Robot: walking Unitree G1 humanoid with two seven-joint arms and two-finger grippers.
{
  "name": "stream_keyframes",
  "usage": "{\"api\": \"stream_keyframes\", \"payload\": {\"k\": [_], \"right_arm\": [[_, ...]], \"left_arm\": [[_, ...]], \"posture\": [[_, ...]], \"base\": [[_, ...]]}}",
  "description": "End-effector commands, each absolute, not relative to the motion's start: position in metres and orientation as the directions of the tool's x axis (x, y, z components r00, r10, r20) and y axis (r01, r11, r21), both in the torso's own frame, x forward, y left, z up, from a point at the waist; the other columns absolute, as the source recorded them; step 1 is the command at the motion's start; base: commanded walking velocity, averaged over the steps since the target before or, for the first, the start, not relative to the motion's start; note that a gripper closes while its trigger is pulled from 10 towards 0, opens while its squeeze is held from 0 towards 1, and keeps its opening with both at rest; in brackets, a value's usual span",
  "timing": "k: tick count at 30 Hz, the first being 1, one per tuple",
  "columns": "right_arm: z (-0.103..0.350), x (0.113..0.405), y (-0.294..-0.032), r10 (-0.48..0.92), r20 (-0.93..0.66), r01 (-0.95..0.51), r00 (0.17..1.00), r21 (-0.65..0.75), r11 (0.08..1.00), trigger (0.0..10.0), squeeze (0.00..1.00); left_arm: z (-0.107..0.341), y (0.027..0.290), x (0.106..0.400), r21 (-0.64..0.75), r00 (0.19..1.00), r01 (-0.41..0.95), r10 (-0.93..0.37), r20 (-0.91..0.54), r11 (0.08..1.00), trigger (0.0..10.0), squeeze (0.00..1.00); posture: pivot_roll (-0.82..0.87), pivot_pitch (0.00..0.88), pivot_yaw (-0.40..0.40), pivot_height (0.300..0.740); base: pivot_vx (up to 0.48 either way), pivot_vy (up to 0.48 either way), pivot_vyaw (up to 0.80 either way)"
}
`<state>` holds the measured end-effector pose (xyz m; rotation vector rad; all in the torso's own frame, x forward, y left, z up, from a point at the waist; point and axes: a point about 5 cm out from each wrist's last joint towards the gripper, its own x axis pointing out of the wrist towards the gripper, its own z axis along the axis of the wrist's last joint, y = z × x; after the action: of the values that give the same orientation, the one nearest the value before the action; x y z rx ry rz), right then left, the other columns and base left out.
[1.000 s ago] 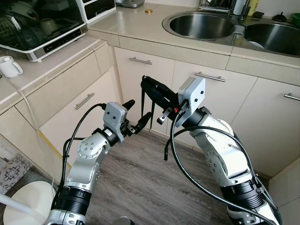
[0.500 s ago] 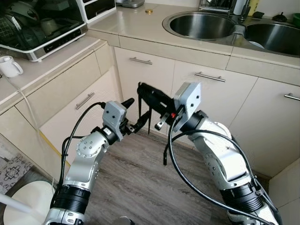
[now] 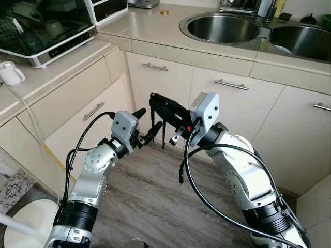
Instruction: Kitchen organization
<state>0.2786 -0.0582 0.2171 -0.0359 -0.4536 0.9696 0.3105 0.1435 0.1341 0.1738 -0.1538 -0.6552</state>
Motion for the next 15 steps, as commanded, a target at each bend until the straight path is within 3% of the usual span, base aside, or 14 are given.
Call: {"api": "stream_keyframes", "payload": {"k": [1, 15], "right_arm": [[0.2247, 0.2743, -0.056, 0.807, 0.38, -0.791, 0.453, -0.247, 0.56, 10.0, 0.0], [0.2266, 0.2738, -0.0556, 0.807, 0.385, -0.793, 0.447, -0.247, 0.557, 10.0, 0.0]], "left_arm": [[0.136, 0.1454, 0.3128, 0.225, 0.782, 0.587, -0.617, 0.09, 0.778, 0.0, 0.0], [0.133, 0.1494, 0.3157, 0.237, 0.788, 0.574, -0.607, 0.1, 0.784, 0.0, 0.0]], "posture": [[0.0, 0.014, 0.024, 0.74], [-0.01, 0.017, 0.021, 0.74]], "base": [[0.0, 0.0, 0.0], [0.0, 0.0, 0.0]]}}
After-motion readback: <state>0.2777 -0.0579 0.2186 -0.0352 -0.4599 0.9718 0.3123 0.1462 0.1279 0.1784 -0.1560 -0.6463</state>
